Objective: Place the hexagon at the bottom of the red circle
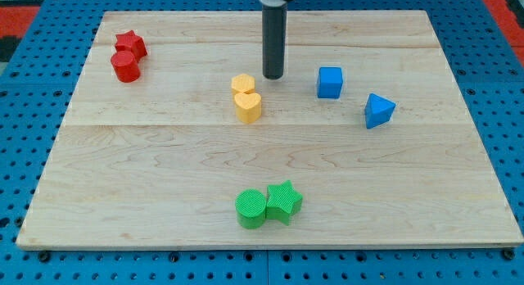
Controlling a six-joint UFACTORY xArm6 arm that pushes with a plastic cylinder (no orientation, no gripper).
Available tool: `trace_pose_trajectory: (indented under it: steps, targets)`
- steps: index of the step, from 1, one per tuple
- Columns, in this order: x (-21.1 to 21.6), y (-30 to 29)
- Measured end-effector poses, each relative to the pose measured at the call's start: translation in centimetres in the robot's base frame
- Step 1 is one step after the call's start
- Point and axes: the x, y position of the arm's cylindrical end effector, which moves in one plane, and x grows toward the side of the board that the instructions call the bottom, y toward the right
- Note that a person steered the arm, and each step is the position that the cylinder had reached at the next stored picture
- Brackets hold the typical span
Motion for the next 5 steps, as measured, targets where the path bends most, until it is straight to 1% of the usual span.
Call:
trace_pose_trajectory:
  steps: [1, 2, 4, 5]
  targets:
    - [3.1, -2.5]
    - [3.5, -4.0]
    - [3.4, -15.5]
    - [4.0, -14.5]
